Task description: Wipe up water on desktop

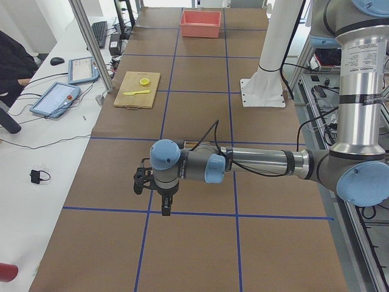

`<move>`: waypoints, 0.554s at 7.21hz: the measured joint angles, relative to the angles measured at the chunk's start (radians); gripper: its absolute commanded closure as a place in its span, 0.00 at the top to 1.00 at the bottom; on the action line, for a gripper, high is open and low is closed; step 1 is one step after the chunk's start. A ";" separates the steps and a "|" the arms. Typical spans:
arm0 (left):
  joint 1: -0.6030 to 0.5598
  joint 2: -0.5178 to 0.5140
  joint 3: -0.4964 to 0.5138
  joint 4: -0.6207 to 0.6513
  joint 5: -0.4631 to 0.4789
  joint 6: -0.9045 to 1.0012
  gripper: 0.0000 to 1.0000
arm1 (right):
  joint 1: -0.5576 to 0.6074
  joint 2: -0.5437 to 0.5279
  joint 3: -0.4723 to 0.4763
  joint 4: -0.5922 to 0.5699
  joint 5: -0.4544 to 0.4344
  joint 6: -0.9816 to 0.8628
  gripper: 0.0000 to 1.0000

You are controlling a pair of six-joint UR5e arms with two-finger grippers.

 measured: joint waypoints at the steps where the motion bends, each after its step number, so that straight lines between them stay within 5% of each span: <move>1: 0.000 0.000 0.002 -0.001 0.000 0.000 0.98 | 0.000 0.001 0.000 0.000 0.000 0.000 1.00; 4: 0.000 0.001 0.007 -0.001 0.001 0.000 0.98 | 0.000 0.001 0.002 0.000 0.003 0.000 1.00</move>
